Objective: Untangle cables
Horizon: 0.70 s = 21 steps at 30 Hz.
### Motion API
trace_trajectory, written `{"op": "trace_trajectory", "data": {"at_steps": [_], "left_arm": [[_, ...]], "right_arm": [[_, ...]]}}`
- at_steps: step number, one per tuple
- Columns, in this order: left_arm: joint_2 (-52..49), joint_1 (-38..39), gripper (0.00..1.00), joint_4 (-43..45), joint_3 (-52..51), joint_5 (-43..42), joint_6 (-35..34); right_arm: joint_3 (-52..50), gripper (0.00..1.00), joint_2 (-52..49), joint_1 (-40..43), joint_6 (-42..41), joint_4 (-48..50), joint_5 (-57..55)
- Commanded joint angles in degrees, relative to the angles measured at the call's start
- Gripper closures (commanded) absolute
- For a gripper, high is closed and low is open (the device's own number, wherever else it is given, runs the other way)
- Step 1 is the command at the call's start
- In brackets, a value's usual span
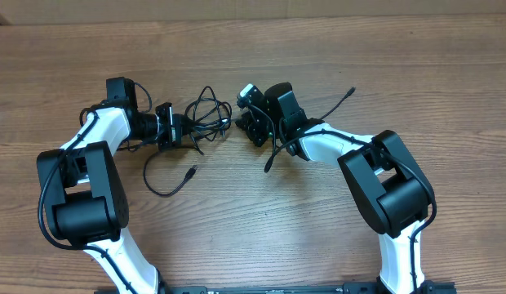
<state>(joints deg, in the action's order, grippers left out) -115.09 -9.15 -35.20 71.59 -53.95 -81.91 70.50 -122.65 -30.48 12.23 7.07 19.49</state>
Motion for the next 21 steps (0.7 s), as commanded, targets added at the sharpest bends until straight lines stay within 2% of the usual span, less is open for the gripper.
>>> {"op": "trace_trajectory", "data": {"at_steps": [1,5,13,16,17,18,21], "left_arm": [[1.86,-0.15,0.96,-0.39,-0.2,-0.07,1.42],[1.86,-0.15,0.96,-0.35,-0.2,-0.02,2.27],[1.86,-0.17,0.94,-0.35,-0.2,4.07,2.67],[1.86,-0.17,0.82,-0.35,-0.2,7.98,4.87],[1.86,-0.17,0.74,-0.28,-0.2,9.14,6.6],[1.86,-0.17,0.63,-0.04,-0.2,10.45,10.16],[1.86,-0.17,0.46,3.17,-0.2,13.09,27.19]], "right_arm": [[0.37,0.89,-0.92,-0.26,-0.15,-0.46,0.76],[0.37,0.96,-0.92,-0.26,-0.15,-1.73,0.76],[0.39,0.96,-0.9,-0.26,-1.36,-3.96,0.76],[0.39,0.96,-0.13,-0.26,-4.94,-4.96,1.44],[0.39,0.96,0.42,-0.26,-4.94,-5.75,2.03],[0.39,0.96,1.2,-0.26,-4.94,-6.97,2.47],[0.39,0.96,3.85,-0.2,-7.82,-10.75,2.69]]}}
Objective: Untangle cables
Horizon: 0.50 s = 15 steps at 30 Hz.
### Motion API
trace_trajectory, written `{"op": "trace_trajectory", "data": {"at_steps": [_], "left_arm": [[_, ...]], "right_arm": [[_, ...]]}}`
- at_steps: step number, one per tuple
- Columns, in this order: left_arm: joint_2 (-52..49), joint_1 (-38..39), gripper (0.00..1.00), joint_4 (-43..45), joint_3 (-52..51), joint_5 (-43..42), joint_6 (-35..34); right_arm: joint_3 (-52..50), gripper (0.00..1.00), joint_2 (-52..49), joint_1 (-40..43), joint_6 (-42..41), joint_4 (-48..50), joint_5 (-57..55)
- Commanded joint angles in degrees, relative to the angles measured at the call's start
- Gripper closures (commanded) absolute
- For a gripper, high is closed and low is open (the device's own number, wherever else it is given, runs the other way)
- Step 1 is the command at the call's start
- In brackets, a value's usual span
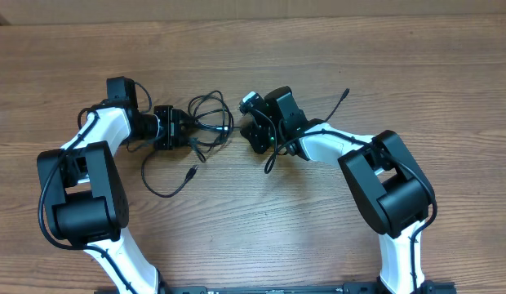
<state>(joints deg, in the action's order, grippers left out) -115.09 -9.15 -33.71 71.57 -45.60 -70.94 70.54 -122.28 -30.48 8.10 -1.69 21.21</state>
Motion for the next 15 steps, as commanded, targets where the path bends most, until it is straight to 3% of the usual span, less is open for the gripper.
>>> {"op": "trace_trajectory", "data": {"at_steps": [1,5,11,15], "left_arm": [[1.86,-0.17,0.44,2.93,-0.17,4.68,20.85],[1.88,-0.46,0.36,3.96,0.74,1.88,35.93],[2.27,-0.5,0.19,-3.13,6.45,1.95,41.53],[2.29,0.85,0.18,-15.61,13.86,11.8,47.6]], "right_arm": [[0.35,0.96,4.33,-0.2,-5.64,-3.52,1.01],[0.35,0.96,7.04,-0.17,-11.43,-10.6,3.78],[0.35,0.96,7.41,0.61,-20.57,-18.36,9.01],[0.35,0.96,7.41,0.66,-22.1,-21.68,9.99]]}}
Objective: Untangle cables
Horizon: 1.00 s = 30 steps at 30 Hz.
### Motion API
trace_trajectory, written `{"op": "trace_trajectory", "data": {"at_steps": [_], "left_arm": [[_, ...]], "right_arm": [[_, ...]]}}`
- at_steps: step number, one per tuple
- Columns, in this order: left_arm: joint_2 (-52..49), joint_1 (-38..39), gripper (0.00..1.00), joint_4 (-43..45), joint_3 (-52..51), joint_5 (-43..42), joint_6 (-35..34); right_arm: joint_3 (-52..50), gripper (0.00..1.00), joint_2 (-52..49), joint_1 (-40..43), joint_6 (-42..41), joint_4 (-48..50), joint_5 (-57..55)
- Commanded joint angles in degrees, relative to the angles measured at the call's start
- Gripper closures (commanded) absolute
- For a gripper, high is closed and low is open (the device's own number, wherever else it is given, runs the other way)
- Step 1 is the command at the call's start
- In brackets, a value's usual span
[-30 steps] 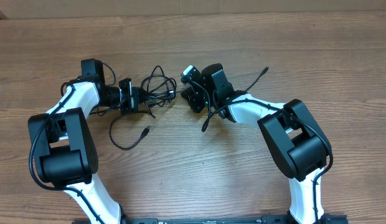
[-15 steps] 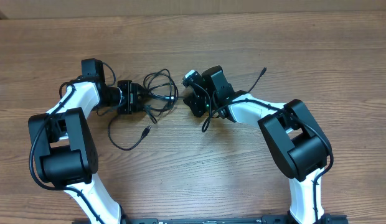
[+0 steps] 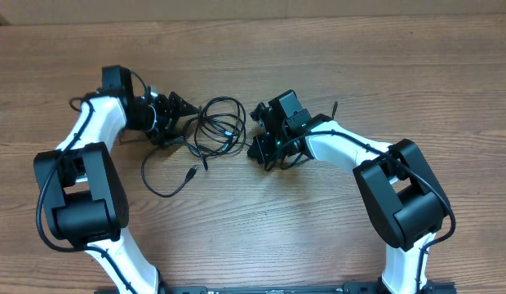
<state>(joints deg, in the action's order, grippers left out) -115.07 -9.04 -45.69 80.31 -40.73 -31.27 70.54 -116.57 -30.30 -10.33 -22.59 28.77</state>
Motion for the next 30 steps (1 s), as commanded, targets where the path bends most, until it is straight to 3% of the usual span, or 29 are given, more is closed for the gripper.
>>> {"op": "trace_trajectory", "data": {"at_steps": [1,5,9,11,17,25,30], "left_arm": [[2.27,1.22,0.21,-6.97,7.32,10.14,9.27],[2.27,4.44,0.32,-17.2,15.41,20.98,12.35],[2.27,9.33,0.32,-21.11,19.21,27.78,13.6],[2.21,12.35,0.32,-21.18,19.12,28.37,13.51],[1.92,19.76,0.12,-21.33,17.68,30.86,12.28],[1.92,23.61,0.17,-18.08,11.82,31.5,3.19],[1.92,23.8,0.14,-11.47,6.32,31.5,-0.35]], "right_arm": [[0.35,0.96,1.7,0.48,-4.15,-1.33,2.4],[0.35,0.96,1.7,0.48,-5.18,-2.89,2.32],[0.35,0.96,1.7,0.74,-11.47,-5.03,-1.81],[0.35,0.96,1.7,1.2,-12.28,-5.95,-1.86],[0.28,0.96,1.7,3.37,-12.2,-9.31,-1.92],[0.28,0.96,1.7,3.72,-12.17,-9.01,-2.36],[0.28,0.96,1.7,3.69,-11.93,-8.63,-2.67]]}}
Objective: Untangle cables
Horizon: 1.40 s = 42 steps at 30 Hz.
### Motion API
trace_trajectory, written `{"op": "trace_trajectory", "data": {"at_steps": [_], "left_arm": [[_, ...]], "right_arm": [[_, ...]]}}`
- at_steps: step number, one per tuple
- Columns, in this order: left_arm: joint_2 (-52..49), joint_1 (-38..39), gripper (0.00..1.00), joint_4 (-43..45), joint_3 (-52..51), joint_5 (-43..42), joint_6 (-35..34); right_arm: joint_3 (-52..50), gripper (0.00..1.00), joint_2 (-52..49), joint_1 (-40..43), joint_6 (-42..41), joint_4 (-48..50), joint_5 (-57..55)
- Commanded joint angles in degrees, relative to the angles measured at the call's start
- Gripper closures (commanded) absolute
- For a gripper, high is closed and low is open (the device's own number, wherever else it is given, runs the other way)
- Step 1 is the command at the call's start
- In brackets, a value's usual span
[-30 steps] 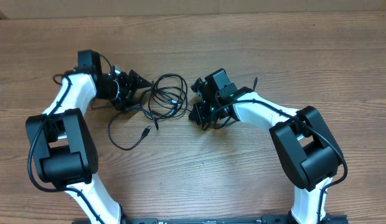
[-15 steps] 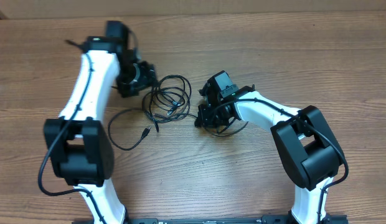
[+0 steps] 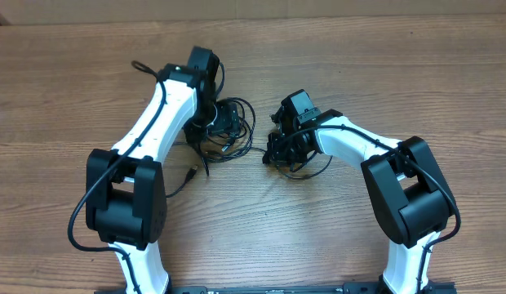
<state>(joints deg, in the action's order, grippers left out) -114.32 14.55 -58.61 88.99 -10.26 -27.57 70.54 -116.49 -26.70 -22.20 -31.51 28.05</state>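
Observation:
A tangle of thin black cables (image 3: 235, 129) lies in loops at the table's middle. My left gripper (image 3: 214, 124) points down onto the left side of the tangle; its fingers are hidden under the wrist. One loose cable end with a plug (image 3: 193, 172) trails out below the tangle. My right gripper (image 3: 279, 149) sits just right of the tangle, shut on a separate black cable (image 3: 305, 170) that bunches in a small loop under its wrist.
The wooden table (image 3: 416, 73) carries nothing else. My left arm (image 3: 155, 114) stretches diagonally from the front left, and the right arm (image 3: 359, 147) curves in from the front right. A cardboard-coloured edge runs along the back.
My left arm has swung to the right, its gripper now over the tangle's left side instead of left of it. The right gripper has shifted slightly right and nearer, with its cable bunched beneath.
At first both grippers met at the tangle, the left holding its left side and the right at its right side, with a long cable trailing off right. The grippers then stood further apart. Now the right gripper's cable lies apart from the tangle, and the left gripper is over the tangle.

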Motion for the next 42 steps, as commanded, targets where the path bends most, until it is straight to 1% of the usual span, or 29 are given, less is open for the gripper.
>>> {"op": "trace_trajectory", "data": {"at_steps": [1,6,8,11,13,15,20,22,24,27,31,34,38,42], "left_arm": [[1.18,0.22,0.13,2.84,-3.52,1.03,-5.14],[1.18,0.39,0.13,10.12,-8.04,0.96,-7.3],[1.18,0.48,0.18,13.05,-9.46,1.03,-7.3],[1.18,0.46,0.34,16.37,-10.93,1.11,-7.19],[1.18,0.48,0.41,17.11,-11.17,1.49,-7.17],[1.18,0.5,0.41,17.33,-11.17,1.92,-7.15],[1.18,0.48,0.38,17.99,-11.17,3.21,-7.17],[1.18,0.48,0.36,18.01,-11.17,4.35,-7.17],[1.18,0.48,0.31,17.99,-11.17,4.48,-7.19],[1.18,0.5,0.32,17.99,-11.17,4.46,-7.19],[1.18,0.5,0.5,17.94,-11.28,4.48,-7.17],[1.18,0.5,0.58,18.01,-11.28,4.5,-7.17],[1.18,0.5,0.77,18.27,-11.28,4.92,-7.17],[1.18,0.5,0.9,19.58,-11.26,4.92,-7.19]], "right_arm": [[0.28,0.96,1.62,0.09,-0.07,0.46,-1.97],[0.28,0.96,1.62,0.09,-0.09,0.63,-2.51],[0.28,0.96,1.62,0.09,-0.07,0.76,-2.51],[0.28,0.96,1.62,0.09,-0.07,0.81,-2.51],[0.28,0.96,1.62,0.09,-0.07,0.76,-2.51],[0.28,0.96,1.62,0.09,-0.07,0.76,-2.54],[-0.07,0.96,1.62,0.09,-0.09,0.85,-2.54],[-0.07,0.96,1.62,0.09,-0.09,0.87,-2.51],[-0.07,0.96,1.62,0.09,-0.09,1.01,-2.51],[-0.09,0.96,1.62,0.09,-0.09,1.01,-2.51],[-0.09,0.96,1.62,0.09,-0.09,0.98,-2.54],[-0.09,0.96,1.62,0.09,-0.09,0.98,-2.51],[-0.09,0.96,1.62,0.07,-0.09,0.98,-2.51],[-0.09,0.96,1.62,0.02,-0.11,0.96,-2.51]]}}
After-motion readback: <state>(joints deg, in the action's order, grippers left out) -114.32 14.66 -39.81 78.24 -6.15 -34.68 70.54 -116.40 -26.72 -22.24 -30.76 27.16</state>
